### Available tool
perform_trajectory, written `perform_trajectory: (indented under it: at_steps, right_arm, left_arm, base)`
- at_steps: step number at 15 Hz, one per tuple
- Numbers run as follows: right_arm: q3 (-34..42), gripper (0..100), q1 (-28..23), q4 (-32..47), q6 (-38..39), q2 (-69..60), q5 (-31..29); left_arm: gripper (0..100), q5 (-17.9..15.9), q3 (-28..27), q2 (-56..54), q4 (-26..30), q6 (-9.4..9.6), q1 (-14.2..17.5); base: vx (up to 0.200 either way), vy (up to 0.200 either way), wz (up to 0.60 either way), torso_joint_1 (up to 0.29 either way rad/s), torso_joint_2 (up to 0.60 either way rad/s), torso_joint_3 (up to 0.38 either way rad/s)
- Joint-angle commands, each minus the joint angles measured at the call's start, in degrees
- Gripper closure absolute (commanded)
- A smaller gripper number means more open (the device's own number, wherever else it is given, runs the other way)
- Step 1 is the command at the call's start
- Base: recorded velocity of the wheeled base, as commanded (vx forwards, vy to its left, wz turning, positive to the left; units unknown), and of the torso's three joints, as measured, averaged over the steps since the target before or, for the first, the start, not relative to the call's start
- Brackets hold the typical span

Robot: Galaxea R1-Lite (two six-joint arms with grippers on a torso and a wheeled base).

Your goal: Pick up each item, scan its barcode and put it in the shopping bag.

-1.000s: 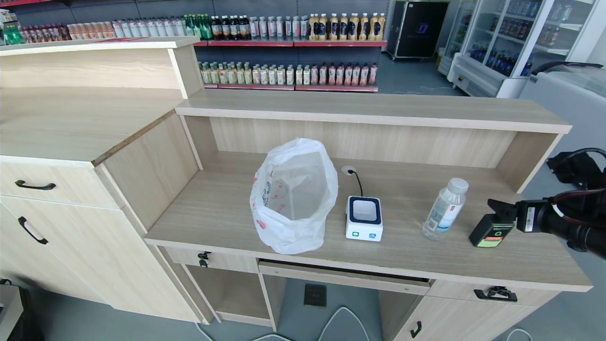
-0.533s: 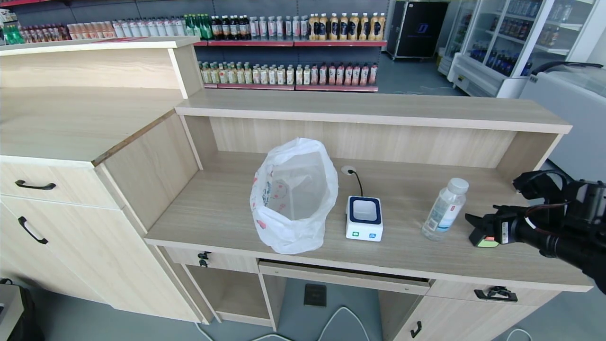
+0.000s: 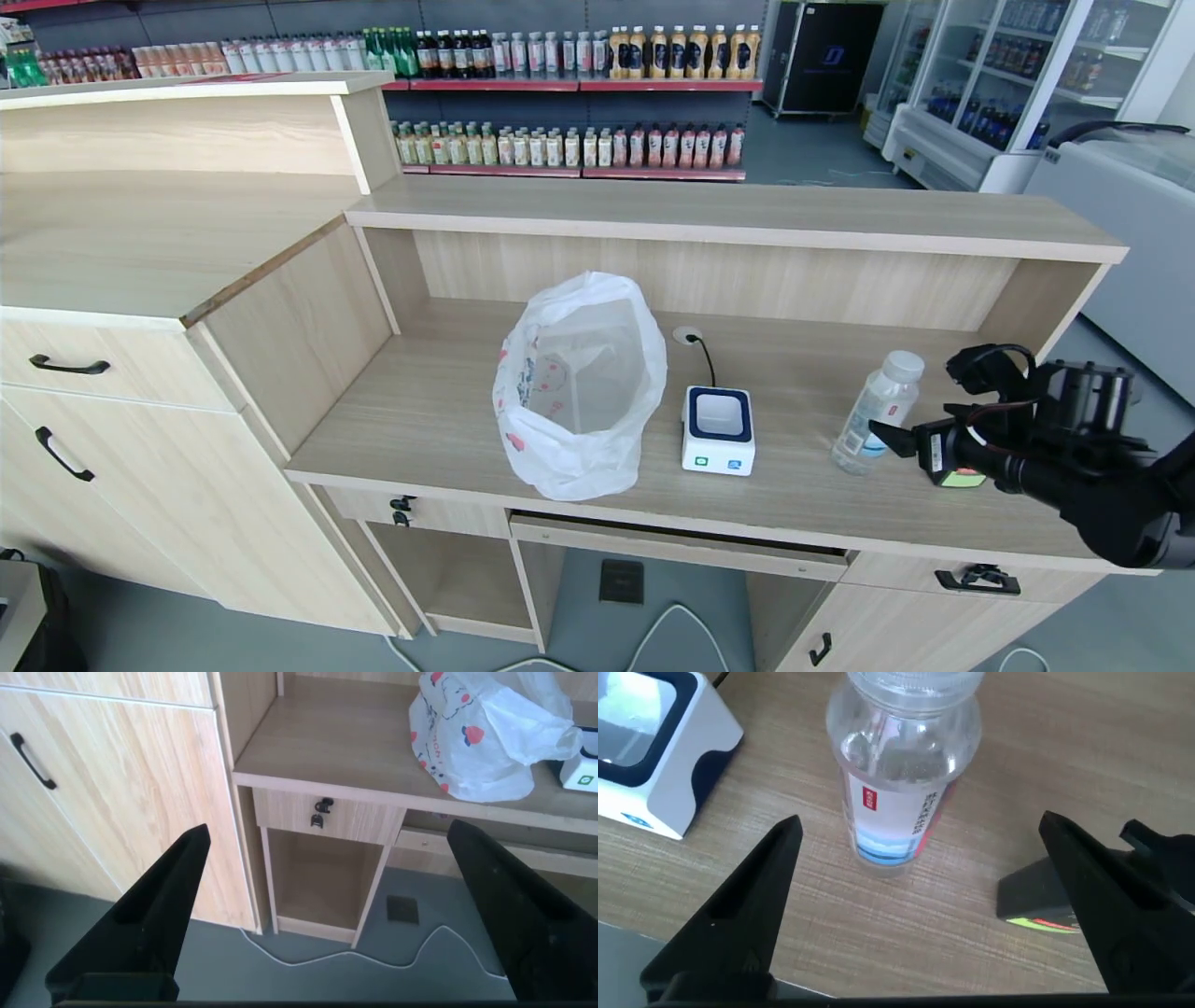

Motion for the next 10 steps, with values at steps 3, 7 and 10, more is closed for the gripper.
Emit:
perform_trajectory:
  at_steps: [3, 7, 10]
  right_arm:
    - [-6.3, 0, 1.91, 0.0, -0.08, 6.19, 1.61]
    - [-7.35, 0, 3.05, -2.46, -0.08, 10.24, 3.99]
    - [-8.32, 0, 3.58, -5.71, 0.01, 12.44, 5.22]
  left_arm:
    - [0, 0.02, 0.0, 0.0, 0.0, -0.02, 0.04]
    - [0, 0.02, 0.0, 0.0, 0.0, -0.02, 0.04]
    - [0, 0.02, 0.0, 0.0, 0.0, -0.02, 0.04]
  base:
    - [0.0, 0.0, 0.0, 0.0, 0.0, 0.0]
    - [0.0, 0.0, 0.0, 0.0, 0.0, 0.0]
    - [0.0, 0.0, 0.0, 0.0, 0.0, 0.0]
